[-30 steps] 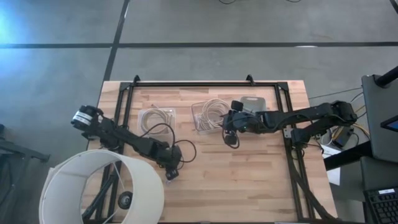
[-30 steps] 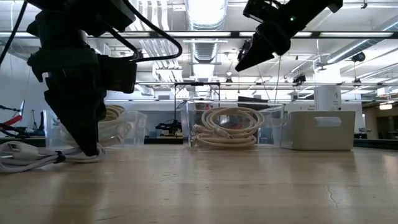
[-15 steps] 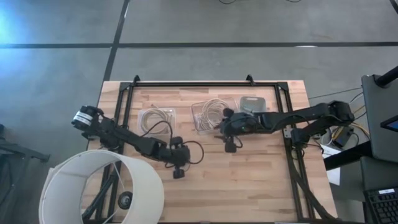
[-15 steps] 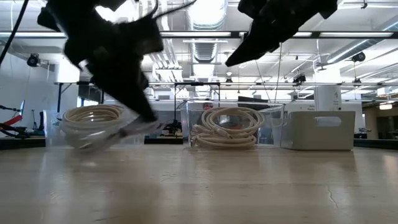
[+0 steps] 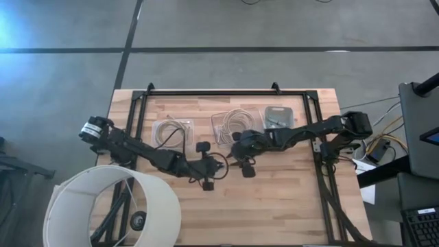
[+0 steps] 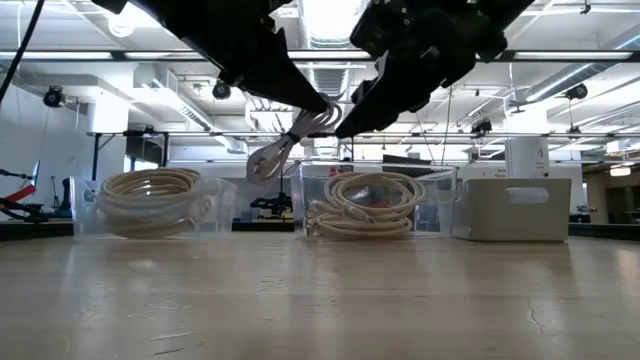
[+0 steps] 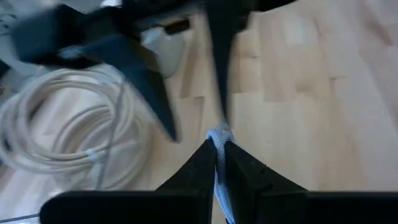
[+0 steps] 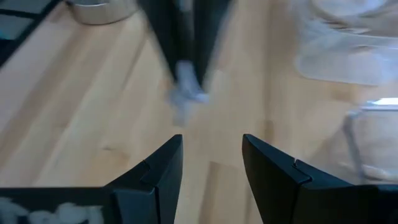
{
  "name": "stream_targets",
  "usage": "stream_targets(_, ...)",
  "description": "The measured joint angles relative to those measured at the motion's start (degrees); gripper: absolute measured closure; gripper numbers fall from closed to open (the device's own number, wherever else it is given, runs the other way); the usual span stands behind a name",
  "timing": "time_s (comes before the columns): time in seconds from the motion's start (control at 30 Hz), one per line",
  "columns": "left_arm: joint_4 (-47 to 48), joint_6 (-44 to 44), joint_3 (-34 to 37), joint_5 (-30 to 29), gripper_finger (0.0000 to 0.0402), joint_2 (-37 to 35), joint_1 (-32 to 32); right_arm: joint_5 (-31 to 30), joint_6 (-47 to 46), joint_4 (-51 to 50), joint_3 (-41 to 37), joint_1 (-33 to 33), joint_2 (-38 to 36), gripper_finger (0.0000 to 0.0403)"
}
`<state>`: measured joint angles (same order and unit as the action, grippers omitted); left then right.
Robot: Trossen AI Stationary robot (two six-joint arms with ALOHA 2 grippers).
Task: Pick & Place USB Port
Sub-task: Put the white charger cable into the white bin
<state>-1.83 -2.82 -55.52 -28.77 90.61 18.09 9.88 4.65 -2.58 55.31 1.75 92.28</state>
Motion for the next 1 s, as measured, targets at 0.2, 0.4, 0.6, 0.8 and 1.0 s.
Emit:
stream_targets(0.2, -0.01, 0.66, 0.39, -3.00, 0.0379, -0.02, -0.24, 2.16, -0.85, 0.04, 2.83, -0.01, 3.32, 0.0246)
stream_targets(0.4, 0.07, 0.45, 0.41, -3.61, 0.0380, -0.02, -0.24, 2.18, -1.74, -0.14, 4.08, -0.01, 4.64, 0.0252)
stream_targets(0.6, 0.45, -0.98, 0.45, -3.72, 0.0374, -0.04, -0.24, 2.18, -3.74, -0.03, 5.12, -0.01, 4.13, 0.0251)
stream_targets(0.8, -0.19, -1.08, 0.41, -3.72, 0.0380, -0.07, -0.24, 2.18, -3.88, -0.16, 5.29, -0.01, 4.24, 0.0267)
stream_targets(1.0, -0.76, -1.08, 0.41, -3.72, 0.0376, -0.09, -0.24, 2.16, -1.97, -0.11, 4.76, -0.01, 4.31, 0.0298)
